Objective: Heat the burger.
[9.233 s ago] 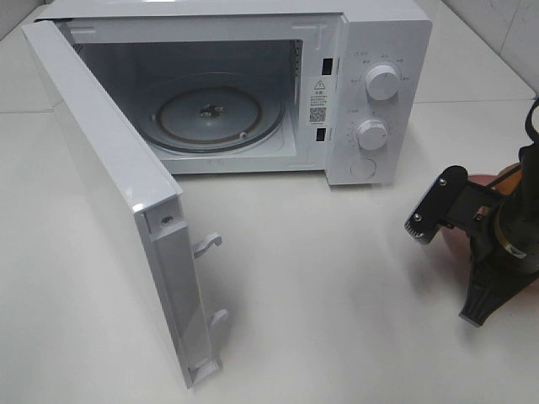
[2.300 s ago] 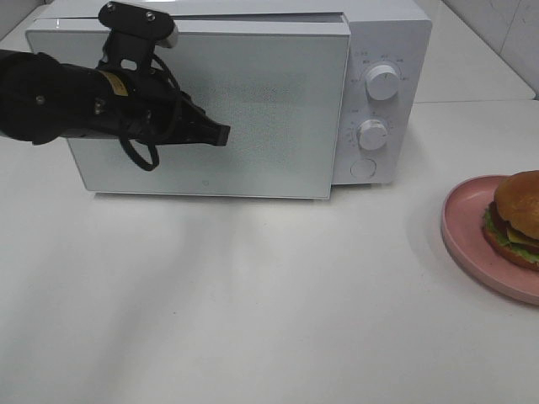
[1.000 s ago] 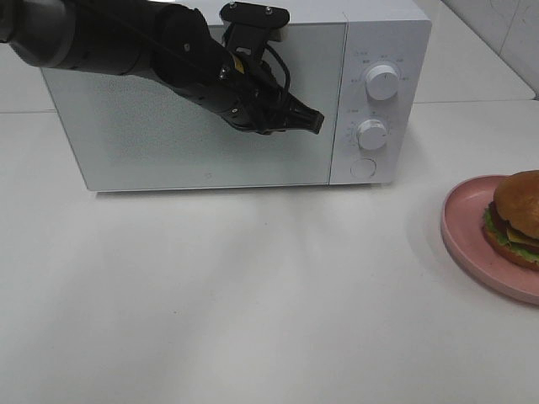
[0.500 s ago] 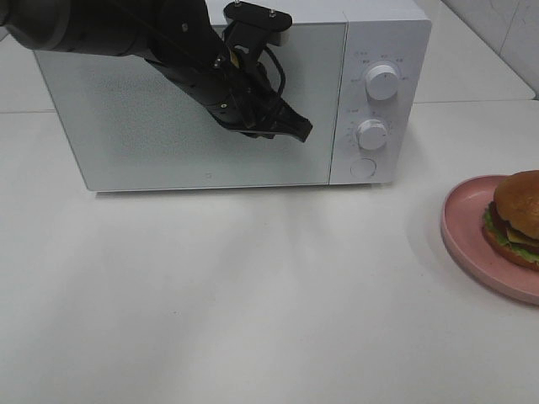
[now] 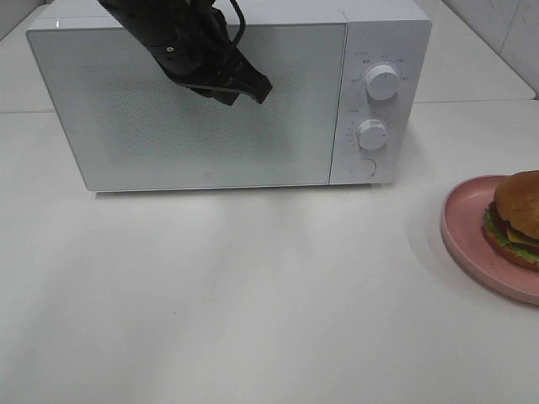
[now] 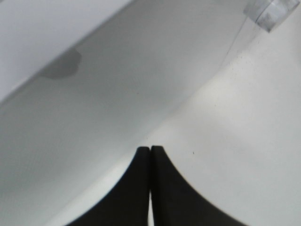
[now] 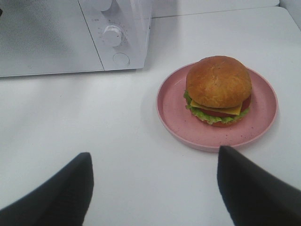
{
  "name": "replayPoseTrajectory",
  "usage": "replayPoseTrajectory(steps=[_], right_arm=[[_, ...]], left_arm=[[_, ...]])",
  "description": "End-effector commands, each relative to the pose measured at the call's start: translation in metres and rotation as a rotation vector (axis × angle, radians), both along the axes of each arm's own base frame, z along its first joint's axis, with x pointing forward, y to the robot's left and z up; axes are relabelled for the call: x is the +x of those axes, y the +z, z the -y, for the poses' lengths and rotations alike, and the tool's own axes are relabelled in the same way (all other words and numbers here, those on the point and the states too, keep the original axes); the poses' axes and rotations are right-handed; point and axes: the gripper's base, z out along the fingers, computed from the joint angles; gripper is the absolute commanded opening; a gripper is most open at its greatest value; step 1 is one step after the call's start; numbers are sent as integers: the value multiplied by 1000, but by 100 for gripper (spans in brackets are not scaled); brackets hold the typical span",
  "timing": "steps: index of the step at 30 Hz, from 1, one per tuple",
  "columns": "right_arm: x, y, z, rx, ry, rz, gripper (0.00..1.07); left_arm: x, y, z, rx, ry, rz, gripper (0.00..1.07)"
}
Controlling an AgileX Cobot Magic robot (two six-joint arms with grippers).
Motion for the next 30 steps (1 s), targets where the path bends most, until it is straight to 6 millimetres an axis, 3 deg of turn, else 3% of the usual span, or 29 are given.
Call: replayPoseTrajectory(steps=[1,11,20,26,30], right_arm=[[-4,0,0,-5,3,40,69],[-4,0,0,-5,3,40,69],[-4,0,0,-5,3,40,69],[-4,0,0,-5,3,40,69],[-4,0,0,-5,3,40,69]], left_arm=[[-7,12,-5,22,-4,-26,0],[-35,19,-25,186,-9,-248,0],[-38,17,-45,262,30,-378,0],[-36,25,-78,205,121,-436,0],[-46,33,-116,167,210,-454,0]])
